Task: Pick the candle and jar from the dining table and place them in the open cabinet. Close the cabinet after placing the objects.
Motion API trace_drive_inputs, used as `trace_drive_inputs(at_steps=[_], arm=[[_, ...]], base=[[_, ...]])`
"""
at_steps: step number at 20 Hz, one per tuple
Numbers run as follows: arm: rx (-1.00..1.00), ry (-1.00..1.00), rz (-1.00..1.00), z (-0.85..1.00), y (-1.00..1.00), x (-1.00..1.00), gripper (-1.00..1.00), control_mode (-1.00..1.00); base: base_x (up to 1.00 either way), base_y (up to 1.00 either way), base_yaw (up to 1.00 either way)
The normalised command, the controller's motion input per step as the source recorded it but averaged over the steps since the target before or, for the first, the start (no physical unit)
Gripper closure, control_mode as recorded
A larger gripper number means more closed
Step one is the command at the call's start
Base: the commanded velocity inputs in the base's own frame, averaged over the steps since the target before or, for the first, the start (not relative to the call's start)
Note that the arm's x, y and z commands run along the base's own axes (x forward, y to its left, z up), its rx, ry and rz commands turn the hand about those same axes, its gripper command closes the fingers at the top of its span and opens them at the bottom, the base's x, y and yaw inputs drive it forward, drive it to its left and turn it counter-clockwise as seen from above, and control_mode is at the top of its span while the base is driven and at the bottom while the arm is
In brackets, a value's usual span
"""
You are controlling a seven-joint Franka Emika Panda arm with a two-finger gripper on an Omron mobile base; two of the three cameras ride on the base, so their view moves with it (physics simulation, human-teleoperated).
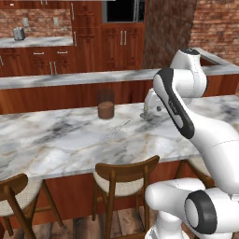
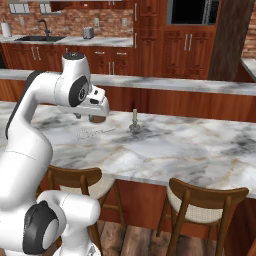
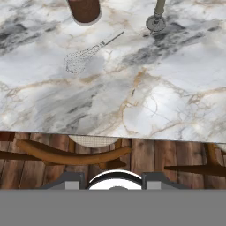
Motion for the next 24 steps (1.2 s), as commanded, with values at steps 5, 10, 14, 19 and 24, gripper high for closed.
trace_drive_inputs(at_steps=[5, 10, 14, 19, 24], arm=[[0.00, 0.01, 0.00, 0.00, 0.00, 0.00, -1.00, -1.00], [0.00, 0.02, 0.00, 0.00, 0.00, 0.00, -1.00, -1.00], [0.00, 0.01, 0.00, 0.00, 0.00, 0.00, -1.00, -1.00], [0.00, 0.00, 0.00, 0.00, 0.00, 0.00, -1.00, -1.00], [0.00, 0.00, 0.00, 0.00, 0.00, 0.00, -1.00, -1.00]], base=[[0.00, 0.00, 0.00], [0.00, 0.00, 0.00], [0.00, 0.00, 0.00], [0.00, 0.00, 0.00], [0.00, 0.00, 0.00]])
